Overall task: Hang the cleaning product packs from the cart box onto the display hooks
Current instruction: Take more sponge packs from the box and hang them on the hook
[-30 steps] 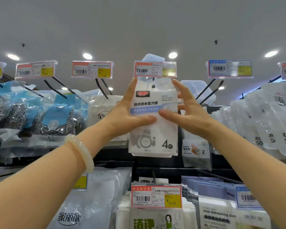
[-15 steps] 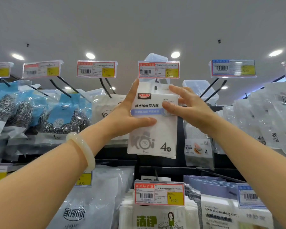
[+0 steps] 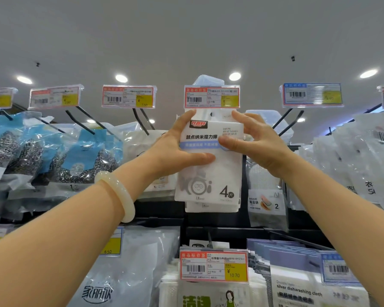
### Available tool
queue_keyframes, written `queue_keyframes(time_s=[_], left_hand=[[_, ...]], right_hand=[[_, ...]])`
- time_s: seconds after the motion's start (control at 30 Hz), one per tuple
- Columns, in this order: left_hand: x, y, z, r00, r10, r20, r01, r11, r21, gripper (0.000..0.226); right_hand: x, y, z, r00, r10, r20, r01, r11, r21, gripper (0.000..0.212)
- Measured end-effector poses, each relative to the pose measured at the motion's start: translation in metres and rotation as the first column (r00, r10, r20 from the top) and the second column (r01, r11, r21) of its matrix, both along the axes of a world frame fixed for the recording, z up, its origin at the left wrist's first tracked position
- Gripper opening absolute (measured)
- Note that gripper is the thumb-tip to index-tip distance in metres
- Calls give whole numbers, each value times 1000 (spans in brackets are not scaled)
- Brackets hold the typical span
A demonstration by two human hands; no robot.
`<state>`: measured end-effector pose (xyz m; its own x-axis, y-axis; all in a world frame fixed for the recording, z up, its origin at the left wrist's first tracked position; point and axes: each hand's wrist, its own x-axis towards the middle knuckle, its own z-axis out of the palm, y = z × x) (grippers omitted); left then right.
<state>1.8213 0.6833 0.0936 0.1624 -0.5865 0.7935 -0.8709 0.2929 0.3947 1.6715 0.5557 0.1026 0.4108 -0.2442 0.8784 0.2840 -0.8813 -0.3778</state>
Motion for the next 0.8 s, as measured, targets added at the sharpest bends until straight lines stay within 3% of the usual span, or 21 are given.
queue_keyframes(time_s=[0.1,0.27,0.4,0.57,0.8], left_hand=[[4,3,2,1000,-1,-26,1,1000,-11,100],[5,0,0,1000,11,-30,-11,1000,-13,104],[8,-10,-4,998,0,-64,0,1000,5,109],[14,-17,-13,994,-53,-93,54,998,11,106],[17,-24,-16,989,-56,-139,61,998,26,109]], right_hand=[[3,2,2,1000,-4,-4,4,999,-33,79],[8,-3,1,999,-14,-39,15,1000,8,95],[10,-11,-4,997,-33,-75,33,999,-3,90],[14,-20,-8,985,-94,-147,97,995,13,111],[21,-26,-5,980,-105,-168,114,993,41,101]])
